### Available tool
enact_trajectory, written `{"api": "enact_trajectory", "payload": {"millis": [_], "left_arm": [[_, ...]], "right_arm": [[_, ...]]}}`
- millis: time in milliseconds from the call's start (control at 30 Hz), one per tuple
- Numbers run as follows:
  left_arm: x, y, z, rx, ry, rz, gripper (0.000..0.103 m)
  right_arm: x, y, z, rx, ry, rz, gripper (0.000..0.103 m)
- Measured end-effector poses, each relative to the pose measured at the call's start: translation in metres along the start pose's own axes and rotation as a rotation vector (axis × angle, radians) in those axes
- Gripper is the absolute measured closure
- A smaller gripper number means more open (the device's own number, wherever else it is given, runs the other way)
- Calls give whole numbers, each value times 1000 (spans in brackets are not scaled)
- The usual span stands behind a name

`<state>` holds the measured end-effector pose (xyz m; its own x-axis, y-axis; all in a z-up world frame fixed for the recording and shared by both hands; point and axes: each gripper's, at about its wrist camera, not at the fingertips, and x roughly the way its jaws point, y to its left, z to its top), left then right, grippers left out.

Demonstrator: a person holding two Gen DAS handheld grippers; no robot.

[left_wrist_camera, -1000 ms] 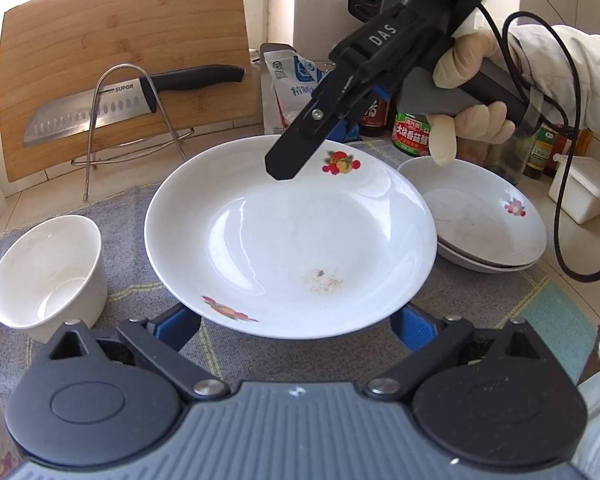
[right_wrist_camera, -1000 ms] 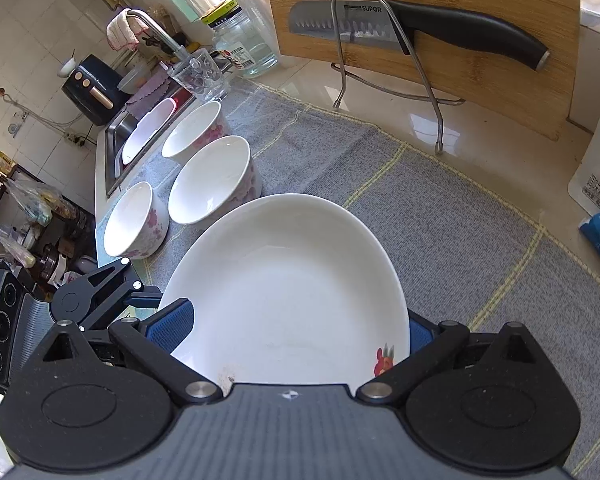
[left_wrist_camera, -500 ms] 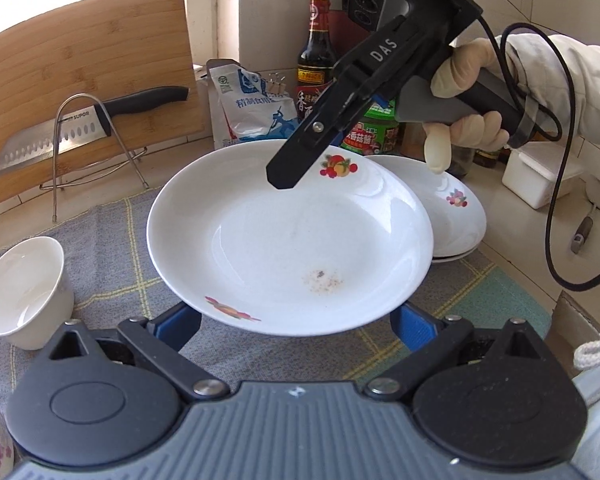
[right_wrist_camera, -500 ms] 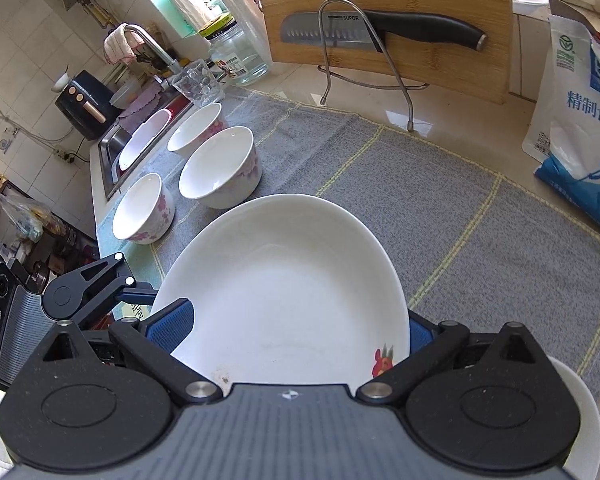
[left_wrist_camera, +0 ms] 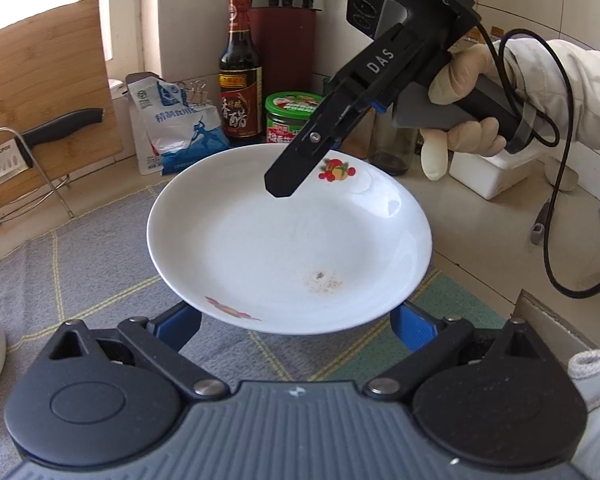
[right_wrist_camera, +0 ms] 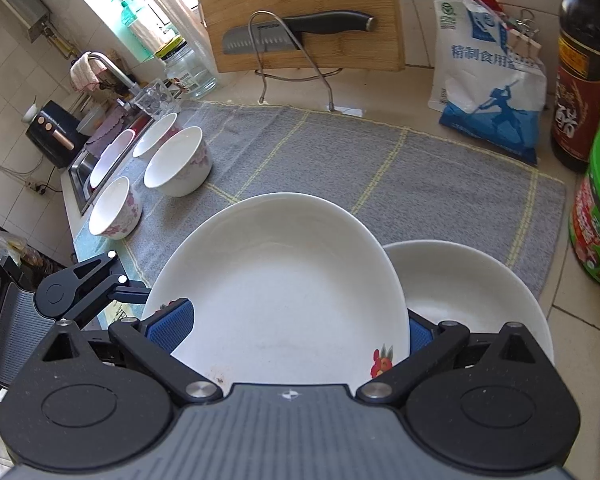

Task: Organize plates and bowls
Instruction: 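Lift the deep plate with the right gripper and carry it to the plate stack, then lower the deep plate onto the stack and open the right gripper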

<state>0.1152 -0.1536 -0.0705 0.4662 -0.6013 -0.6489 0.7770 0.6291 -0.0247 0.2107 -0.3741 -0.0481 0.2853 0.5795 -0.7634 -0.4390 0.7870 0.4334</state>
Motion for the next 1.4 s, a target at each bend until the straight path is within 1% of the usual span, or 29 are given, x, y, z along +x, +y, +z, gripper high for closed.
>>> {"api": "enact_trajectory", "payload": {"millis": [133, 300, 433, 700, 1067, 1400], "left_arm": [[13, -7, 2, 9, 11, -34, 3], [26, -13, -3, 20, 25, -57, 3], [31, -16, -4, 32, 24, -59, 3], [40, -22, 6, 45, 27, -60, 3], [57, -18, 18, 55, 48, -62, 3], [67, -12, 21, 46, 58, -72, 3]], "right_arm": [[-9, -12, -14, 36, -13, -19, 0], [-15, -26, -28, 73, -18, -37, 0], [-17, -35, -34, 89, -19, -42, 0], [-20, -51, -41, 116, -21, -54, 0], [-30, -58, -51, 134, -18, -75, 0], [-39, -54, -60, 134, -21, -96, 0]]}}
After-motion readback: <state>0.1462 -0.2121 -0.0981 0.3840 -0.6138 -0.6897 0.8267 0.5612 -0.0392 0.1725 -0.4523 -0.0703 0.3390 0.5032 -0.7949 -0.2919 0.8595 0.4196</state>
